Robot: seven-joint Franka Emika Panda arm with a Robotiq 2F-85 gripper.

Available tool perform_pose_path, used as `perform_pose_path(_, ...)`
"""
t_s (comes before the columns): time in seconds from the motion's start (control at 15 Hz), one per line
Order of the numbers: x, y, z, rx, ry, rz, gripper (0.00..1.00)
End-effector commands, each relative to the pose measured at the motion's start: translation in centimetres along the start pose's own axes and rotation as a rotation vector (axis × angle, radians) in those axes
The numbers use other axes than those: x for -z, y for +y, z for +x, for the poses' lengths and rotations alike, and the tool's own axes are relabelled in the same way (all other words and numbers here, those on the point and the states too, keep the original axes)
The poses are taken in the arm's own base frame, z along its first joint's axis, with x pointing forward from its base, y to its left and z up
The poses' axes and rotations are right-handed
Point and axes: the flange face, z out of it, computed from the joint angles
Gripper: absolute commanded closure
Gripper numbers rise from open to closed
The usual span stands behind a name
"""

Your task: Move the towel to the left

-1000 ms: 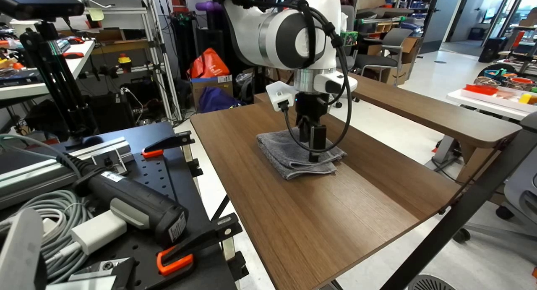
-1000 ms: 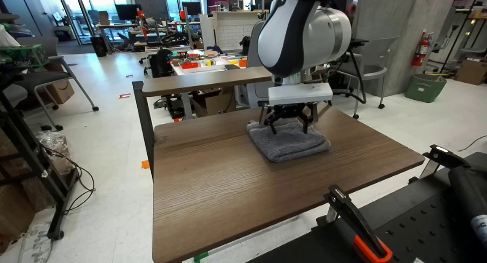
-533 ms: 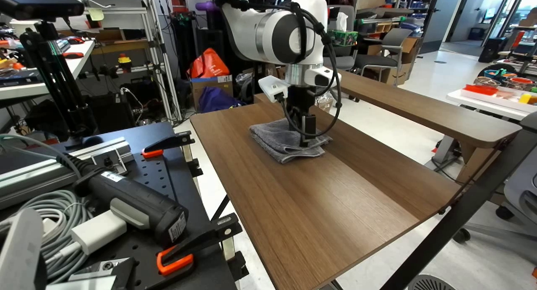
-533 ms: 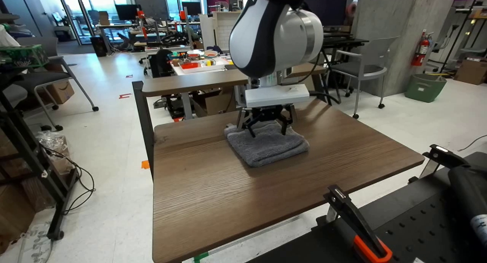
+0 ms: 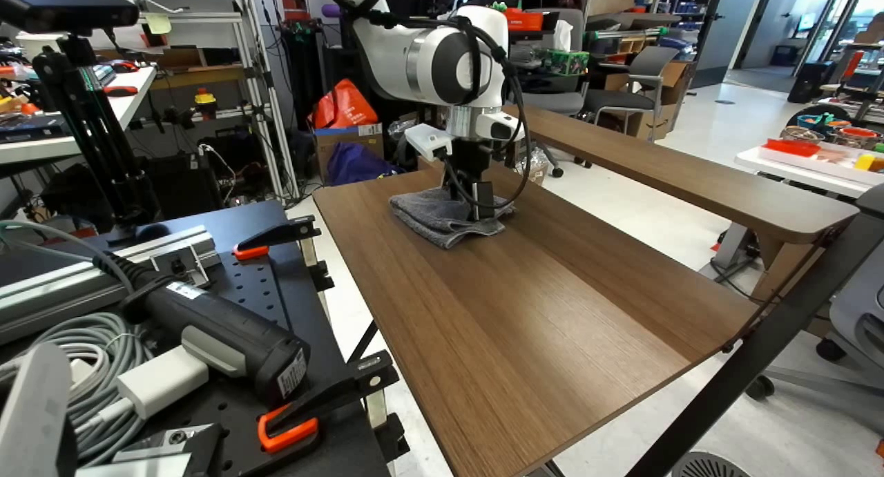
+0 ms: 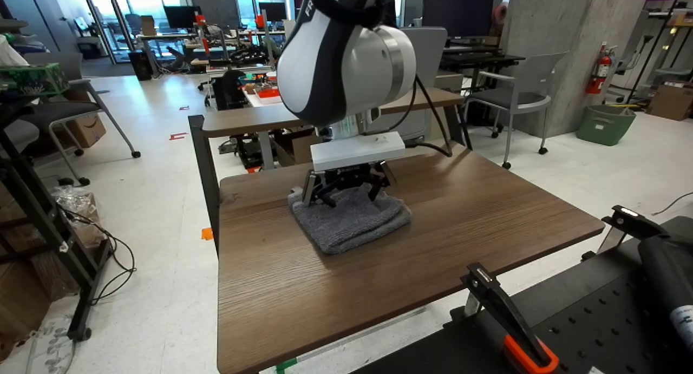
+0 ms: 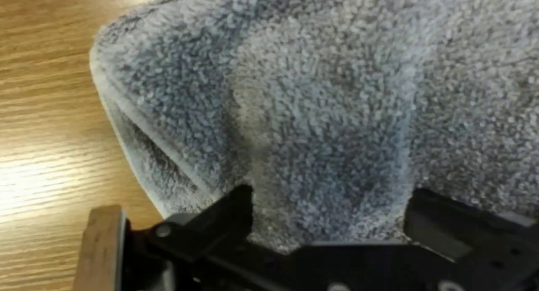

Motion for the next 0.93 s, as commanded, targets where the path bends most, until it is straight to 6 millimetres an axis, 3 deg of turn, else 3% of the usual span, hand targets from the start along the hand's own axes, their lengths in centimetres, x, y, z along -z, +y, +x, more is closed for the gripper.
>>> perform_pose_path(0.0,-1.7,-2.6,-0.3,0.047,-0.037,0.001,0.0)
perform_pose_path(0.27,-0.3,-3.4,-0.4,0.069,-0.058,-0.002,0.0)
perform_pose_path(0.4,1.5,-3.3,-0.5,0.079,-0.073,-0.01,0.0)
perform_pose_path(0.87,11.0,-3.5,-2.2,0.129,-0.044,0.0,0.0)
